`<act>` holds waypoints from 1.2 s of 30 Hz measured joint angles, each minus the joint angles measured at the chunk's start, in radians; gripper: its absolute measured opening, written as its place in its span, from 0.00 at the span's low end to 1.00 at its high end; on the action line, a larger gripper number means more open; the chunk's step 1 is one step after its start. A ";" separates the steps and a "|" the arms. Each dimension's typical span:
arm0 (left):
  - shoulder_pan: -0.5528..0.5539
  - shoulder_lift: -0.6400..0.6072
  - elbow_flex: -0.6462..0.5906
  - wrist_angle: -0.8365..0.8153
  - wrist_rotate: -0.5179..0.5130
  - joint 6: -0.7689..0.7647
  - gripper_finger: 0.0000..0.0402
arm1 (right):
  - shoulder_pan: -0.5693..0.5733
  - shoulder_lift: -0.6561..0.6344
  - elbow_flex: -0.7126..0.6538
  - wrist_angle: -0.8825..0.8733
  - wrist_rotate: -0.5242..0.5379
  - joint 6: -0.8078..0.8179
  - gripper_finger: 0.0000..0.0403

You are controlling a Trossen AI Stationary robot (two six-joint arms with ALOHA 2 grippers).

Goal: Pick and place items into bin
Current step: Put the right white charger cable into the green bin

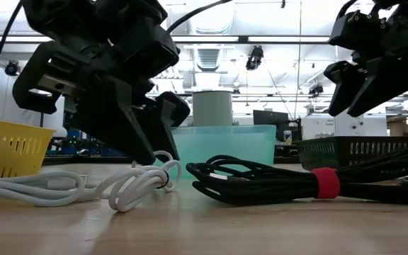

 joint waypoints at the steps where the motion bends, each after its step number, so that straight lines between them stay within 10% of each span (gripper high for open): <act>1: 0.000 0.000 0.008 -0.020 0.000 0.000 0.35 | 0.000 0.000 0.000 0.000 0.000 0.000 0.56; 14: 0.000 -0.007 0.068 -0.153 -0.004 0.003 0.02 | 0.000 0.000 0.000 0.000 0.000 0.000 0.56; 24: 0.000 -0.180 0.144 -0.351 -0.049 0.012 0.00 | 0.000 0.000 0.000 -0.001 0.000 -0.003 0.56; 32: 0.009 -0.349 0.115 -0.268 -0.748 -0.092 0.00 | 0.000 0.001 0.000 0.003 0.001 -0.008 0.56; 36: 0.034 -0.349 0.107 -0.269 -0.825 -0.154 0.00 | 0.000 0.001 0.000 0.003 0.001 -0.017 0.56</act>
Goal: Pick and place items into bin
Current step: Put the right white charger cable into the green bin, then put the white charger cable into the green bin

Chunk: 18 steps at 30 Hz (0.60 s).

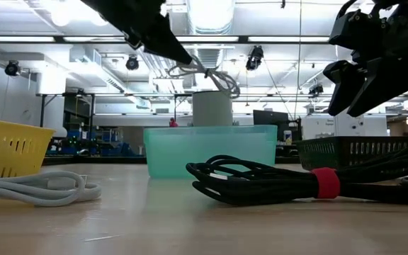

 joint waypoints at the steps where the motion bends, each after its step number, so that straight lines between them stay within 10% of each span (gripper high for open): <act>1: 0.008 0.009 0.000 0.012 -0.001 -0.001 0.00 | 0.000 0.000 0.000 0.000 0.000 -0.002 0.56; 9: 0.073 0.111 0.009 0.099 -0.005 0.048 0.03 | 0.000 0.000 0.000 0.000 0.000 -0.001 0.56; 18: 0.076 0.104 0.015 0.087 0.183 0.060 0.32 | 0.000 0.000 0.000 0.000 0.000 -0.001 0.56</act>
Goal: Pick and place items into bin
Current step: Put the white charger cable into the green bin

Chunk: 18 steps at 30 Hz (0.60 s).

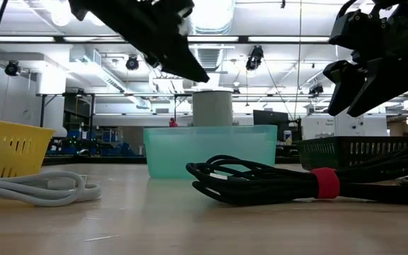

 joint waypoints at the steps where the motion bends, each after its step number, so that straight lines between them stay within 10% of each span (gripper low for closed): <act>1: -0.002 -0.007 0.000 -0.009 0.079 -0.003 0.36 | 0.000 0.000 0.000 0.000 0.000 0.000 0.56; 8: -0.051 -0.036 0.005 -0.048 0.745 -0.179 0.51 | 0.000 -0.001 0.000 -0.002 0.000 0.003 0.56; 18: -0.197 0.045 -0.005 -0.172 0.687 -0.417 0.50 | 0.000 -0.001 0.000 -0.001 0.000 -0.025 0.56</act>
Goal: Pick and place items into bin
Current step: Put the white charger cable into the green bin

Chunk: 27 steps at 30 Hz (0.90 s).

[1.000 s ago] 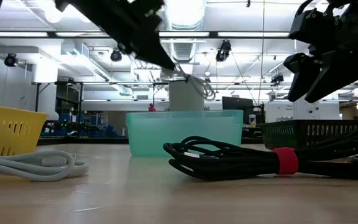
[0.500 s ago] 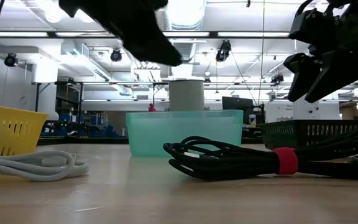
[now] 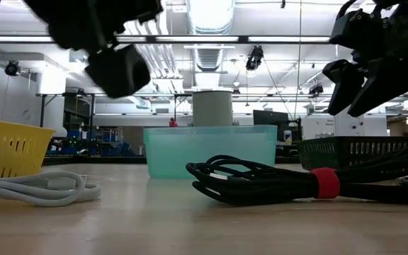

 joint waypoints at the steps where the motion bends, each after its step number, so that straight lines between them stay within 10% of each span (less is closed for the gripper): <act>1: -0.009 0.012 0.000 0.003 -0.003 -0.029 0.50 | 0.000 0.000 0.000 0.001 0.000 -0.001 0.56; 27: -0.072 0.220 0.012 -0.043 -0.013 -0.379 0.50 | 0.000 0.000 0.000 0.001 -0.001 -0.031 0.56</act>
